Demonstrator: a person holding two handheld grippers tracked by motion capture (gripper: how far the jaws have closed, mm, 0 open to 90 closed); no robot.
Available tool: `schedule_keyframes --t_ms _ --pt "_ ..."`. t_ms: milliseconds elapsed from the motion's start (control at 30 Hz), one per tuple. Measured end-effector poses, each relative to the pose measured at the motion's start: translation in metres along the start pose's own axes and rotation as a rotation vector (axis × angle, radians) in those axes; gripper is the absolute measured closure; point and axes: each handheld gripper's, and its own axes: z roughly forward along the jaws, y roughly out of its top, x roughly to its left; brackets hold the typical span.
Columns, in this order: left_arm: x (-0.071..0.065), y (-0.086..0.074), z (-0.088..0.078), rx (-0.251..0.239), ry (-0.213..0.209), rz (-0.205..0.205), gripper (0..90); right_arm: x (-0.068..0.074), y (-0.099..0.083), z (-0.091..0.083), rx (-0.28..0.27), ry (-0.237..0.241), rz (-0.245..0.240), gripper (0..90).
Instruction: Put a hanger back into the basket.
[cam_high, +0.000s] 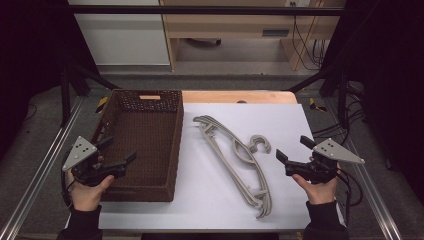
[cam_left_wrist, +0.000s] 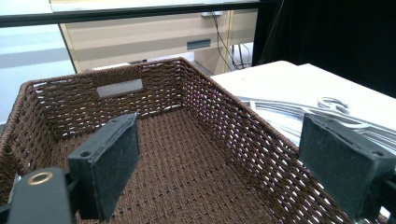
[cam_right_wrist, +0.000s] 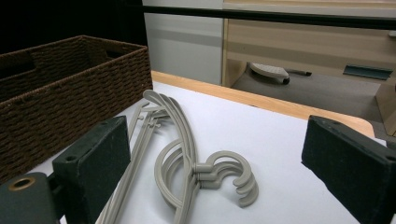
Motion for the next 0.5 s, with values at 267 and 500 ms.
schedule_keyframes --t_ms 267,500 --pt "-0.0015 -0.0001 0.0017 0.026 -0.015 0.005 12.8 0.0014 -0.0002 0.0001 0.033 -0.008 -0.006 8.9" --pt "-0.0034 -0.0008 0.0056 0.062 -0.018 0.016 13.3 0.0054 -0.0018 0.0056 0.112 -0.013 -0.026 12.5"
